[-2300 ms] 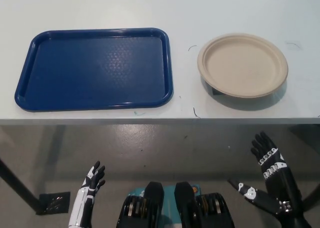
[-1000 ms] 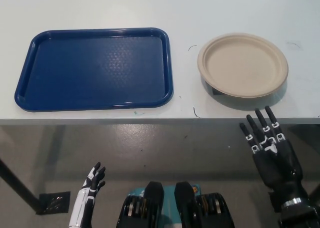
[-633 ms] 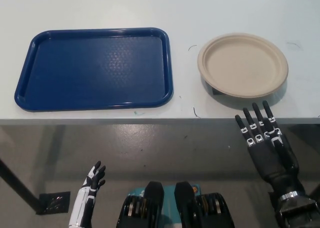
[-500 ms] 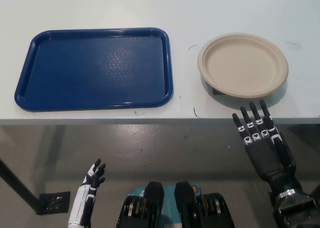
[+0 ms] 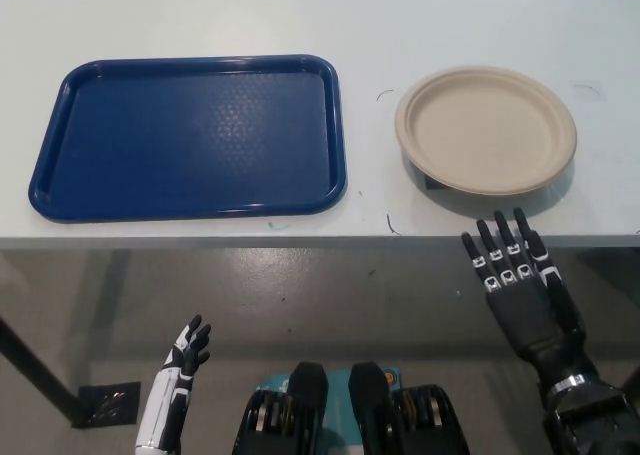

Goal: Use the right hand to pick up a plate from a leveled surface and place it into a tray on the left side

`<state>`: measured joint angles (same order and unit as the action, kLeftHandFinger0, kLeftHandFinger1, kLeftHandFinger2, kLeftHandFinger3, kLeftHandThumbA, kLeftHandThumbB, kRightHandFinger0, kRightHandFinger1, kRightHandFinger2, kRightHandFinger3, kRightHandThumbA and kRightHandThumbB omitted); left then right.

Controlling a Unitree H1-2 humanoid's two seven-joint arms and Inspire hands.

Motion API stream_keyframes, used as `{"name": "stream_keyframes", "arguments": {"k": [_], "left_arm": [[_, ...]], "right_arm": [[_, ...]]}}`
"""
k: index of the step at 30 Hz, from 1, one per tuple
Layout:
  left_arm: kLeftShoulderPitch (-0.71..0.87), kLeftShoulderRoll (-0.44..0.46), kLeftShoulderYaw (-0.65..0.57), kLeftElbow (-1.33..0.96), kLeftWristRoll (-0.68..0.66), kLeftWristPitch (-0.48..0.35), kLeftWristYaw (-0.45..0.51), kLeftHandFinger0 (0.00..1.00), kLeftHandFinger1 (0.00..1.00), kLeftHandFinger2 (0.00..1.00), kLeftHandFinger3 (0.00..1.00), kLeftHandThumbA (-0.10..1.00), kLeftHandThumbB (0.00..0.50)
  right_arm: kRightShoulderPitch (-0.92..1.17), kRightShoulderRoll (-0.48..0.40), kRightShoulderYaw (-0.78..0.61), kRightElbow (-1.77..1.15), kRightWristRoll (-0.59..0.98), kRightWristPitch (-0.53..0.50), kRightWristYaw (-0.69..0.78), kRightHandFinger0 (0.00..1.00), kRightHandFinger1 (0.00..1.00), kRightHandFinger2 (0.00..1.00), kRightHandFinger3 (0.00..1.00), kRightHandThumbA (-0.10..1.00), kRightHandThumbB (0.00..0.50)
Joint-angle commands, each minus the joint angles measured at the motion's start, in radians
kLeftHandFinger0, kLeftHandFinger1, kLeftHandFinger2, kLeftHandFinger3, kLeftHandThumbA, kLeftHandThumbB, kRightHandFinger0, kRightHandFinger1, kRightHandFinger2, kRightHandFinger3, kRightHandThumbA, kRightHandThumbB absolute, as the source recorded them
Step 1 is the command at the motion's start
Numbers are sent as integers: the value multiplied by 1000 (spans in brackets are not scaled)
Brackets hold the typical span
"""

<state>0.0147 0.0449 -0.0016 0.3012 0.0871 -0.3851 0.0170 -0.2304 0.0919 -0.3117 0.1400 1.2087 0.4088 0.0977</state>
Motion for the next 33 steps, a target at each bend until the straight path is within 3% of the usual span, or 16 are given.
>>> {"name": "stream_keyframes", "arguments": {"k": [1,17,33], "left_arm": [[-21,12,-6,-25,1,-45,-5,1000,1000,1000,1000,1000,93],[-15,12,-10,-33,-5,-38,-10,1000,1000,1000,1000,1000,84],[-21,17,-13,-29,-11,-41,-17,1000,1000,1000,1000,1000,83]], "right_arm": [[-55,18,-14,1,24,12,14,1000,1000,1000,1000,1000,344],[-114,45,-66,15,33,21,-35,1000,1000,1000,1000,1000,348],[-167,41,-79,164,-22,-6,17,1000,1000,1000,1000,1000,365]]}}
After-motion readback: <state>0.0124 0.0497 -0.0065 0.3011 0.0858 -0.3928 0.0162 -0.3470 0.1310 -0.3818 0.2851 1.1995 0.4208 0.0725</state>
